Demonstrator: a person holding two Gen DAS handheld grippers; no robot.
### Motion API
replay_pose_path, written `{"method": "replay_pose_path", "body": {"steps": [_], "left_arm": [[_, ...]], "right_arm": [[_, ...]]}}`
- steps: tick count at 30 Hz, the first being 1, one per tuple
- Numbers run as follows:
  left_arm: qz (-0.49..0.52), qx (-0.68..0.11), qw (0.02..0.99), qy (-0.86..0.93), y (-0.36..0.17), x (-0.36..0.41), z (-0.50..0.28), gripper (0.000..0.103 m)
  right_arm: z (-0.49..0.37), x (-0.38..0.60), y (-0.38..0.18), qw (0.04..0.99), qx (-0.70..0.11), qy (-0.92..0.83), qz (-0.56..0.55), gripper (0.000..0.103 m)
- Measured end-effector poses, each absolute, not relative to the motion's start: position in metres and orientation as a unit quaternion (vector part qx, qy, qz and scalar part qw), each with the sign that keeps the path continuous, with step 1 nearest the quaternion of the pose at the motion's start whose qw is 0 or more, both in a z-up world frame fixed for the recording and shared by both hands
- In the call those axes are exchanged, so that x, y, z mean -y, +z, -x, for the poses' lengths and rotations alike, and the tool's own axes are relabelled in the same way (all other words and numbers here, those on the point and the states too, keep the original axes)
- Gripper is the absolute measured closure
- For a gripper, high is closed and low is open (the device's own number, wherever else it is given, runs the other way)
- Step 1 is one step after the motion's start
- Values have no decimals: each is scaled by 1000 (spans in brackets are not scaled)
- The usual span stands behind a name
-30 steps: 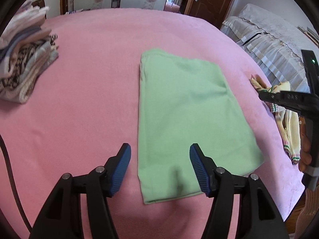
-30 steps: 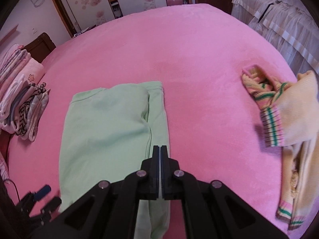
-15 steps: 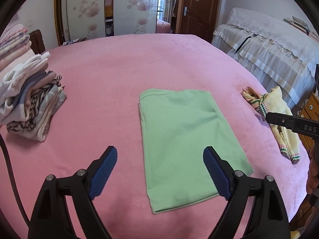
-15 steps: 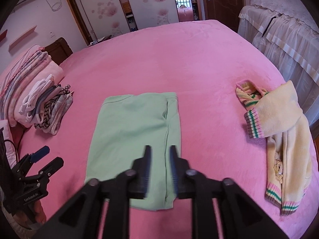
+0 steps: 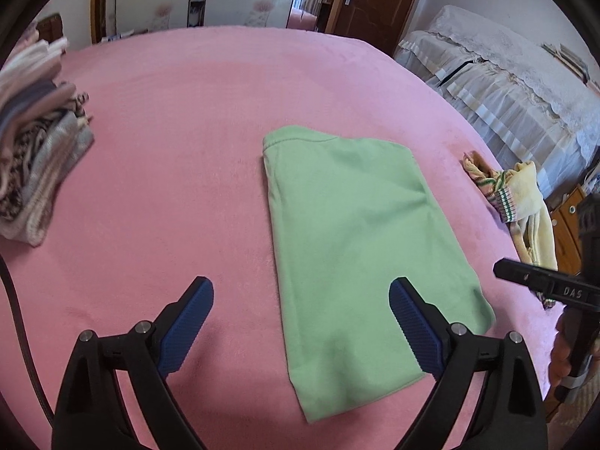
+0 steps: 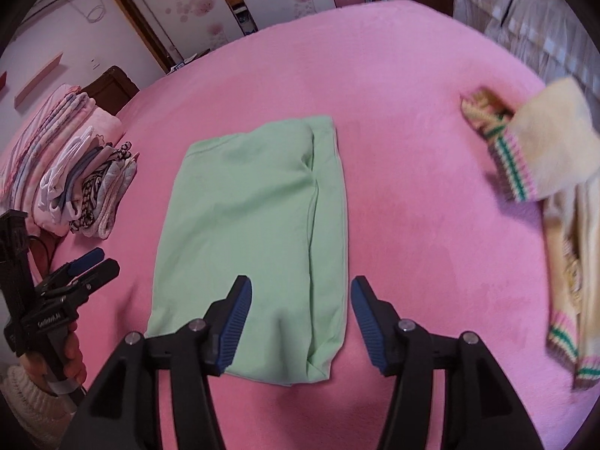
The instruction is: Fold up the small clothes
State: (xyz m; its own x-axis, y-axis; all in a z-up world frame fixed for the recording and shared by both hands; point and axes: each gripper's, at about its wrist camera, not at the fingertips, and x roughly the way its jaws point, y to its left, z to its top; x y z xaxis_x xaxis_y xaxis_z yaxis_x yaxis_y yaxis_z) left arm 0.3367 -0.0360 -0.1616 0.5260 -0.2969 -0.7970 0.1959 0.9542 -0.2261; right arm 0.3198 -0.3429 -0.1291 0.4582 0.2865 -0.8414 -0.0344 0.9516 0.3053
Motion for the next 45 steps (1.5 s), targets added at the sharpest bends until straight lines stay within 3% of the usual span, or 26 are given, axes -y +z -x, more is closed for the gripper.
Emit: {"method": "replay_pose_path", "body": {"steps": [14,20,23,26,29,30,32,33,37,45], "left_arm": [[92,-509,839,-167,-218,35,-392,9],[87,-509,840,-167,-230,43,-408,17],[79,-506,841,-175,-230,50,-412,24],[70,-504,841,-183,-231,56,-417,32],[69,-507,837,-194,-232,62,-422,54],[69,-509,834,-200,-232,65,-423,66],[58,-507,837,-198,-232,72,-423,78],[50,-504,840,-196,-231,75,-421,89],[16,-480,860,-175,-221,89,-409,96],[40,-454,877,-152,-188,76,-392,97]], "right_arm": [[-346,354,-191,797,-549,128,-216,45],[-362,330,-194,797,-547,165,-198,45],[-373,316,-195,799,-547,172,-179,45],[-384,307,-196,804,-545,171,-167,53],[-390,305,-197,806,-545,166,-160,72],[-391,305,-198,806,-546,165,-158,80],[-390,306,-198,808,-545,161,-153,85],[-388,307,-198,811,-542,160,-153,90],[-383,303,-192,824,-529,148,-139,94],[-370,291,-164,844,-506,133,-115,95]]}}
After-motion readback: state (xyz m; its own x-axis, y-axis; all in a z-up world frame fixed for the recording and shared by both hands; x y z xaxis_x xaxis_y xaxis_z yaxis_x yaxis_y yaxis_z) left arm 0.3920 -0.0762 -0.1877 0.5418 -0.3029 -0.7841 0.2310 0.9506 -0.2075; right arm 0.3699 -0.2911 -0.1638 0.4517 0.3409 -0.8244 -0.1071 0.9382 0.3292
